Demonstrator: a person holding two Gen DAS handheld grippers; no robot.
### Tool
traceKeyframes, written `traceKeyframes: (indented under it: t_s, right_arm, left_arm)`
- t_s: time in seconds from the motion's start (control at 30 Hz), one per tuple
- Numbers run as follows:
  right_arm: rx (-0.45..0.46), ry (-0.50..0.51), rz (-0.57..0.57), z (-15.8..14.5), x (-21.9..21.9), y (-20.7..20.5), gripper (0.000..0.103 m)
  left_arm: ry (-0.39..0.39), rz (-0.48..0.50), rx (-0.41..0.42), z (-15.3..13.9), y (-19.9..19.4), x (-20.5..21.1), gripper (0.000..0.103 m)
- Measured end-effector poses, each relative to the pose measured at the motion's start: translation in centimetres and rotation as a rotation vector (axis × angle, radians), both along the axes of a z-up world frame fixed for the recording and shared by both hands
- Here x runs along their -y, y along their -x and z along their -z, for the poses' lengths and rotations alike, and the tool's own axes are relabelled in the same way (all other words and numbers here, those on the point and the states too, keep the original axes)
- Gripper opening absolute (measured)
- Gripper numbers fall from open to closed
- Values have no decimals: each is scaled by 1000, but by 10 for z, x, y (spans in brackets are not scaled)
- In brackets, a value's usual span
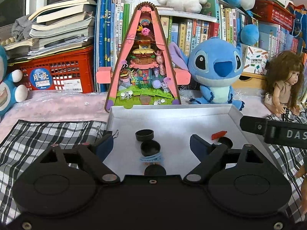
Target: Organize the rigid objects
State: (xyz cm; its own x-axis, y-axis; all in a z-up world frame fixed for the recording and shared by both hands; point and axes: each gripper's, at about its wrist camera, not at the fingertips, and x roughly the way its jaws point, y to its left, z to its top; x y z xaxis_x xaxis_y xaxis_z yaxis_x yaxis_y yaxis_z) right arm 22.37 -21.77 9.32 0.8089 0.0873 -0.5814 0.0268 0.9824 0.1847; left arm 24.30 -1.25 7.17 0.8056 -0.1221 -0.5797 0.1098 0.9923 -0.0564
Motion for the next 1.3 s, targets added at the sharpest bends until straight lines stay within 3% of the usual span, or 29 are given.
traceKeyframes:
  t_s: [0.67,1.3]
  right_arm:
    - [57,11,-12,-5,17,68,103]
    - [38,88,-36,27,5,110,103]
  left_arm:
    - [34,28,8,3,72,-13,87]
    - [-5,24,-34,47,116,-16,88]
